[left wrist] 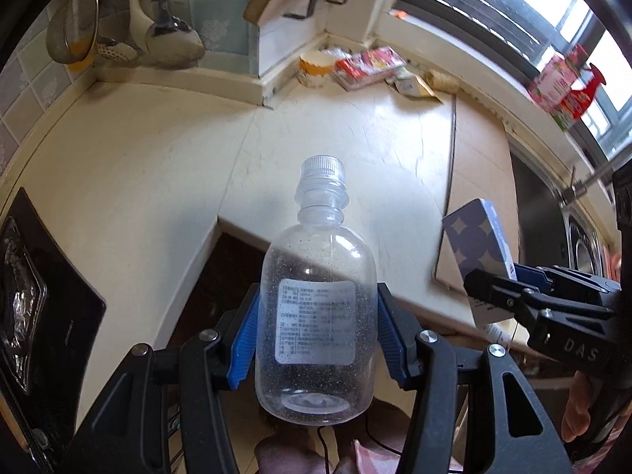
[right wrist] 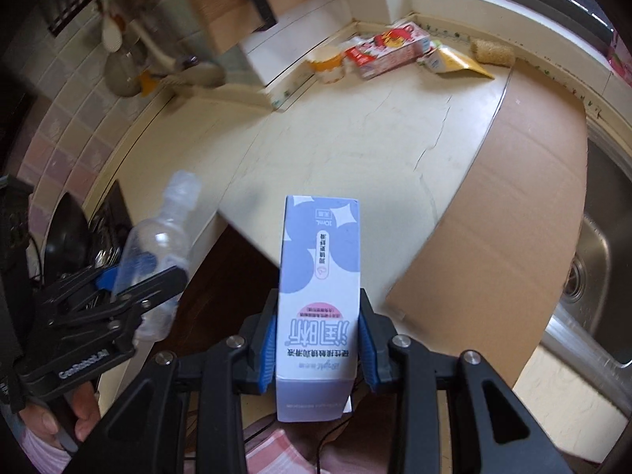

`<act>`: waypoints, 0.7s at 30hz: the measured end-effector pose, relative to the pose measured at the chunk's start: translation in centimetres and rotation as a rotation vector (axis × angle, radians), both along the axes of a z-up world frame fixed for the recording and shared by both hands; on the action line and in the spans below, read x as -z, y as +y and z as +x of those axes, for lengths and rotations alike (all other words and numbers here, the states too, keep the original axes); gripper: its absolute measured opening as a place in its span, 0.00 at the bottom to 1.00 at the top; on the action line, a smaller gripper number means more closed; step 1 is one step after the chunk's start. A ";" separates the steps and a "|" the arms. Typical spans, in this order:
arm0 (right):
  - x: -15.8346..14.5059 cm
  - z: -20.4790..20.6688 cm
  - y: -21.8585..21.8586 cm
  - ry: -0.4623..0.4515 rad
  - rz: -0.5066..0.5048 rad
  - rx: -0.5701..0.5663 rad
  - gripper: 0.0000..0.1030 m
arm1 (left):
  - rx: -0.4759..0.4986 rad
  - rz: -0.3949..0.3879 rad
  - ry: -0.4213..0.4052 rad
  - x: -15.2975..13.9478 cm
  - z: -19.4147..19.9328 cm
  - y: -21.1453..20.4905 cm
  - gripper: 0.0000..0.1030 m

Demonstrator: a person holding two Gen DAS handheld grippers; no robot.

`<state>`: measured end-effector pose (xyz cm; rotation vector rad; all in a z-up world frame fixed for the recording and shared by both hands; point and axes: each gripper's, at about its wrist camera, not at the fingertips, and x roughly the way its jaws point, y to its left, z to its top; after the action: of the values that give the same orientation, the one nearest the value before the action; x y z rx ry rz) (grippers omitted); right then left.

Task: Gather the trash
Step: 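Carry the plastic bottle and milk carton down to the black bin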

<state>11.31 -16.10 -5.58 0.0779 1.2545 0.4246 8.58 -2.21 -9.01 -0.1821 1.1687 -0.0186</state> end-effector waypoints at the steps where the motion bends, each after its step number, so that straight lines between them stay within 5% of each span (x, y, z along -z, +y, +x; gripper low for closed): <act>1: 0.3 -0.7 0.3 0.005 0.001 -0.006 0.34 | 0.012 -0.004 0.009 0.4 -0.6 -0.2 0.51; 11: 6.1 -8.3 4.0 -0.005 -0.063 -0.083 0.34 | 0.096 0.035 0.106 7.6 -5.8 -0.6 0.51; 21: 20.7 -9.2 6.2 0.070 -0.158 -0.080 0.36 | 0.103 0.014 0.214 21.0 -6.5 1.2 0.52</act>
<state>2.13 -9.86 -26.31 -0.0928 1.3593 0.3926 2.08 -1.06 -29.97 -0.1129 1.3910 -0.0835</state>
